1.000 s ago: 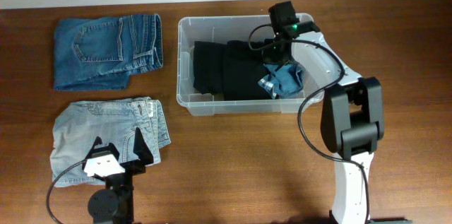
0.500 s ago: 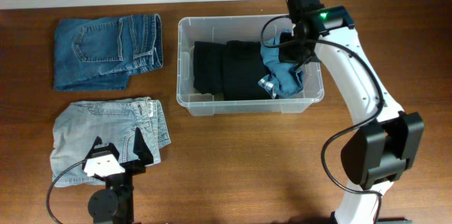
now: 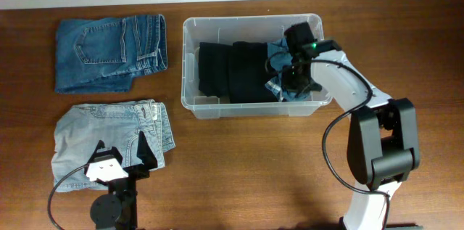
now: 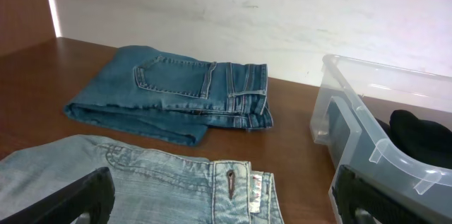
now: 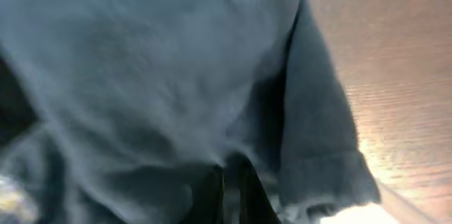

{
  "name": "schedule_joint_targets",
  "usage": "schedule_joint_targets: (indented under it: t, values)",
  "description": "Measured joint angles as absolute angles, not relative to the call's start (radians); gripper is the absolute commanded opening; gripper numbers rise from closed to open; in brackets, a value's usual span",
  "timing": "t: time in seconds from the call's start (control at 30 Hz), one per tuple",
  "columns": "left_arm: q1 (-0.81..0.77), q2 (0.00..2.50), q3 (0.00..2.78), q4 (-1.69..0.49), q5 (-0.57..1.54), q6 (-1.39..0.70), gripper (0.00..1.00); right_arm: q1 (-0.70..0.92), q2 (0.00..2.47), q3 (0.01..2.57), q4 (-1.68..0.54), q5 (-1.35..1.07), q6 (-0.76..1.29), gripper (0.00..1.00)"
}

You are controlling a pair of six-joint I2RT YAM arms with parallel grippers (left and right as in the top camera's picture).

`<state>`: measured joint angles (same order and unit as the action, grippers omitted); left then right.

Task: Pack container
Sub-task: 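Push the light-blue denim down into the container with the right gripper, then raise the right gripper and withdraw it right off the container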

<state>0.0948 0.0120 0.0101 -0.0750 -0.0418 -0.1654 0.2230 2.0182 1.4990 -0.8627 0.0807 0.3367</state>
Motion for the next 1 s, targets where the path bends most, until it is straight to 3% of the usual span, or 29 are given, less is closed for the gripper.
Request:
schedule_joint_targets:
  t: [0.33, 0.53, 0.63, 0.7, 0.73, 1.0]
  values:
    - [0.095, 0.012, 0.01, -0.075, -0.042, -0.165, 0.99, 0.223, 2.018, 1.466, -0.855, 0.081, 0.342, 0.04]
    - [0.095, 0.012, 0.01, -0.075, -0.042, -0.165, 0.99, 0.223, 2.003, 1.668, -1.03, 0.083, 0.343, 0.05]
    - [0.095, 0.012, 0.01, -0.075, -0.042, -0.165, 0.99, 0.223, 1.979, 1.802, -1.119, 0.1, 0.344, 0.18]
    - [0.095, 0.012, 0.01, -0.075, -0.042, -0.165, 0.99, 0.219, 1.96, 1.906, -1.183, 0.133, 0.339, 0.43]
    - [0.095, 0.012, 0.01, -0.075, -0.042, -0.165, 0.99, 0.217, 1.952, 1.943, -1.204, 0.146, 0.338, 0.98]
    - [0.095, 0.012, 0.01, -0.075, -0.042, -0.165, 0.99, 0.012, 1.922, 2.051, -1.277, 0.205, 0.36, 0.99]
